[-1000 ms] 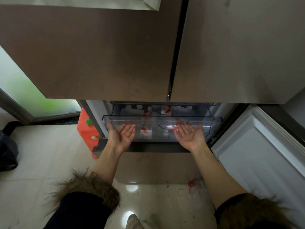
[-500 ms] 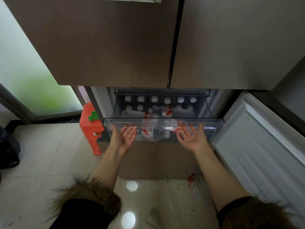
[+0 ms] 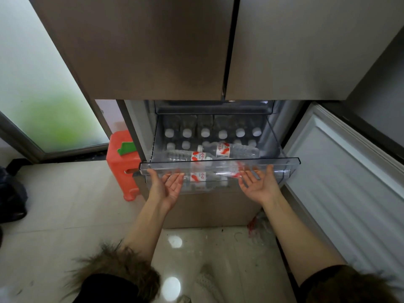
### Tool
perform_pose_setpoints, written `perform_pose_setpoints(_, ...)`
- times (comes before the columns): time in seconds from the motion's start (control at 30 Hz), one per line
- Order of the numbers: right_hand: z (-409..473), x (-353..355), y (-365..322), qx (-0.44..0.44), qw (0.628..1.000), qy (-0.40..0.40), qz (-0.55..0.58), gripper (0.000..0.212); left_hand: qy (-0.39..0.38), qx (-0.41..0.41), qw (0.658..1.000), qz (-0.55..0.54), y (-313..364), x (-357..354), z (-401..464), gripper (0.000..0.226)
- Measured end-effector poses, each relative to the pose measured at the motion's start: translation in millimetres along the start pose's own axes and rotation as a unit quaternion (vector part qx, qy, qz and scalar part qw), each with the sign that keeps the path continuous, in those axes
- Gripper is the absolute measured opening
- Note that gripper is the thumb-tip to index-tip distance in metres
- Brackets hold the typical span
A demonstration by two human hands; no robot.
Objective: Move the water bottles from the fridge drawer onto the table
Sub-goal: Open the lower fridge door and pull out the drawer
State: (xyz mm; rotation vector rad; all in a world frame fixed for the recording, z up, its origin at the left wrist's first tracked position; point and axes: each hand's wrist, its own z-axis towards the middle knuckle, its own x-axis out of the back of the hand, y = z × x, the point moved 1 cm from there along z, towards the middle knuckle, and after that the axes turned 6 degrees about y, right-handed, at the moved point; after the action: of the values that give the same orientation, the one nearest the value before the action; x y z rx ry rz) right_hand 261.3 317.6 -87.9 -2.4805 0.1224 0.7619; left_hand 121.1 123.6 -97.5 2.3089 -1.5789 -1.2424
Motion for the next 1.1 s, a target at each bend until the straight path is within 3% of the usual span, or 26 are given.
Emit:
perform_pose_setpoints(0.37,-10.5,15.1,-2.2,-0.003,0.999,0.011,-0.032,0.053,-0.010,0.016,1.000,0.001,-3.1,13.6,-13.3,0.061)
perform_pose_setpoints(0.57,-6.1,17.5,-6.9,0.006,0.998,0.009,-0.066,0.052,-0.013,-0.037,0.996,0.076,-1.3,16.3,-10.0,0.061)
perform_pose_setpoints(0.9,-4.7,1.4,-25.9,-0.005,1.000,-0.006,-0.021,0.041,0.008,-0.051,0.998,0.031,3.2,-18.6,-4.8,0.067)
perform_pose_setpoints(1.1,-5.2,-2.4,-28.0,-0.020,0.999,-0.010,-0.032,0.047,0.034,-0.050,0.997,0.043,3.4,-25.2,-8.1,0.060)
